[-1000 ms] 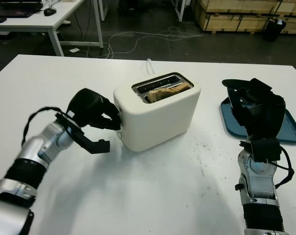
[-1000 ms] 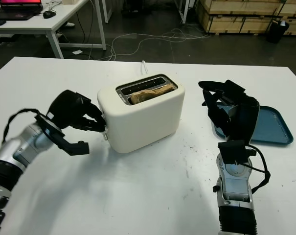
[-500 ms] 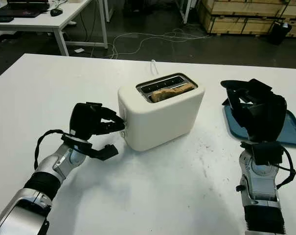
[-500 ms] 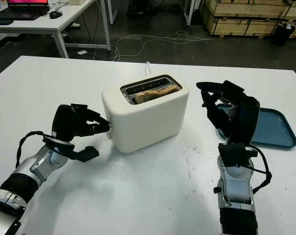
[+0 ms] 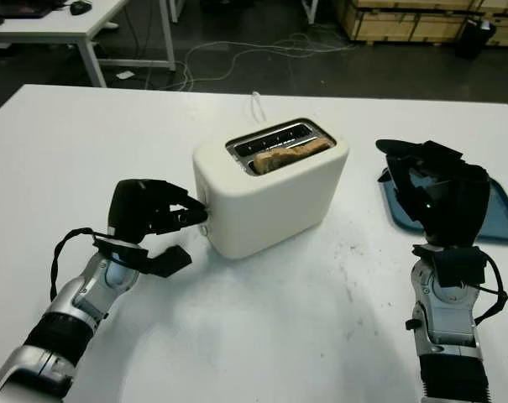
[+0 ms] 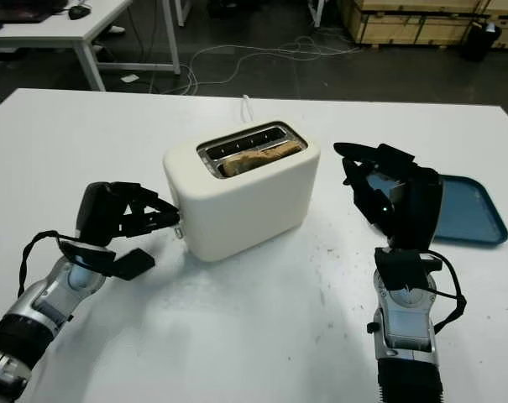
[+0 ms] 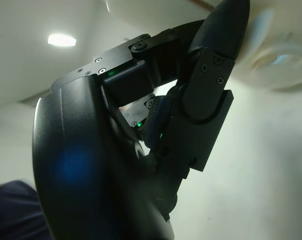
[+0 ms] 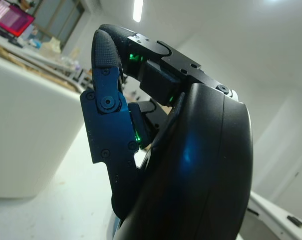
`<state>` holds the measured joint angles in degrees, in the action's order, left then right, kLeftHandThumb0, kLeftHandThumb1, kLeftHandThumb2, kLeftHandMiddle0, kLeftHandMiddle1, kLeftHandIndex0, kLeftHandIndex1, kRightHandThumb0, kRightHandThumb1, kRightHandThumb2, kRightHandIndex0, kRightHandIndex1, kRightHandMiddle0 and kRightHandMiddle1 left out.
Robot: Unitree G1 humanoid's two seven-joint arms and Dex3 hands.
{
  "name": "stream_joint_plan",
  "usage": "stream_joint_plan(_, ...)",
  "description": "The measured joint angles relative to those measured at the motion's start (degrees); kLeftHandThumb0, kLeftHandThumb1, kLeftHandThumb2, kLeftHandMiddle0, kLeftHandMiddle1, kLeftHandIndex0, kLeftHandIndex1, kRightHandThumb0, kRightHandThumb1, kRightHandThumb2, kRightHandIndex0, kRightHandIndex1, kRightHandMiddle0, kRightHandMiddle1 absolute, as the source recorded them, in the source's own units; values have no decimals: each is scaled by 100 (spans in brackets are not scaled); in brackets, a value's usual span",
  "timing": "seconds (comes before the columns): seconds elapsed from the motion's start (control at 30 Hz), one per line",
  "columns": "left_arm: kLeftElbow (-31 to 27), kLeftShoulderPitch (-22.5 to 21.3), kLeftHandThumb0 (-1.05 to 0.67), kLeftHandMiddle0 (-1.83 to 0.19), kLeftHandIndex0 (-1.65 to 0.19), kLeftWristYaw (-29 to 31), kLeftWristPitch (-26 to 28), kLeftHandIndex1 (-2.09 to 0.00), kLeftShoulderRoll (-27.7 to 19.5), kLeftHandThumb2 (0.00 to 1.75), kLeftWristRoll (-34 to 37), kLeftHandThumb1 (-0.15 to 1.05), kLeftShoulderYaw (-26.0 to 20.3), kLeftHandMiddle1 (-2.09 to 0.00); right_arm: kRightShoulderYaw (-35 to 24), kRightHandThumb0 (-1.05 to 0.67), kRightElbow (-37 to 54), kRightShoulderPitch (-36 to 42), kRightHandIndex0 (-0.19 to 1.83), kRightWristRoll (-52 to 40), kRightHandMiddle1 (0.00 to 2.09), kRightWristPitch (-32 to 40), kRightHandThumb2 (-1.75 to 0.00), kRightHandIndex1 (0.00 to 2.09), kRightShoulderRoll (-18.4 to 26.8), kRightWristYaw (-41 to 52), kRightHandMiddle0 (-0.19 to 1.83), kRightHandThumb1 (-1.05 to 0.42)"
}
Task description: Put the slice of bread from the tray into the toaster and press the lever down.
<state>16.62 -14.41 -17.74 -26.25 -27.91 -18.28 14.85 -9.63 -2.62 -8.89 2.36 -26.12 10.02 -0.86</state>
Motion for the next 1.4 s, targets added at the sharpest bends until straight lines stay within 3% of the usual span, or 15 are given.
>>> stream_joint_plan(0.1,-536,234,-76,-127,-137,582,375,-3,12,0,236,87,-279,-144,35,-52,13,-1,95,-130,3,406,-25,123,12,135,125,-92)
stream_joint_plan(0.17,-843,247,-74,-125,-138,897,538,-3,10,0,283,86,-508,-148,45,-50,12,-12,85,-180,11,707,-27,142,76,265,129,-92)
stream_joint_plan(0.27,-1104,249,-73,-122,-138,1312,808,-3,-28,0,351,86,-745,-151,28,-52,-38,-123,80,-349,83,1225,-29,152,266,534,95,-92)
stream_joint_plan(0.37,-1369,239,-76,-122,-139,1632,1011,-3,-88,1,295,88,-930,-151,7,-53,-212,-331,81,-416,106,1637,-31,148,551,849,83,-92)
stream_joint_plan(0.47,-1580,165,-79,-120,-140,1938,1141,-4,-290,4,142,91,-1077,-151,-19,-54,-524,-600,77,-409,110,1905,-32,153,967,1197,81,-92)
stream_joint_plan(0.63,-1729,-14,-85,-115,-147,2446,1468,-11,-789,11,-73,92,-1414,-150,1,-60,-1281,-1217,70,-312,135,1998,-36,170,1883,1899,68,-92)
stream_joint_plan(0.67,-1730,-76,-87,-114,-145,2585,1552,-19,-903,11,-84,92,-1445,-149,29,-60,-1463,-1363,69,-274,138,1978,-36,172,2043,2030,67,-92)
stream_joint_plan(0.7,-1731,-143,-90,-115,-130,2732,1631,-53,-1010,6,-91,92,-1468,-148,58,-60,-1637,-1499,69,-233,143,1924,-36,173,2178,2147,65,-92)
stream_joint_plan(0.73,-1731,-220,-91,-116,-123,2888,1707,-72,-1120,3,-94,91,-1474,-146,85,-60,-1798,-1627,70,-167,148,1860,-36,174,2298,2240,63,-92)
stream_joint_plan(0.8,-1716,-379,-93,-118,-117,3178,1804,-93,-1321,1,-93,87,-1484,-140,158,-62,-2075,-1854,70,-116,155,1738,-34,174,2492,2395,60,-92)
stream_joint_plan(0.97,-1508,-642,-96,-123,-120,3635,1749,-113,-1514,0,-75,82,-1470,-137,320,-64,-2793,-2297,69,71,152,1128,-32,174,2776,2676,64,-92)
stream_joint_plan(1.17,-1221,-745,-92,-126,-123,3756,1436,-115,-1455,1,34,85,-1441,-139,480,-66,-3201,-2502,73,301,174,559,-38,175,2821,2728,54,-92)
stream_joint_plan(1.4,-1041,-735,-90,-121,-115,3745,1148,-129,-1283,3,182,92,-1446,-153,644,-61,-3349,-2506,75,601,167,284,-40,175,2823,2579,55,-92)
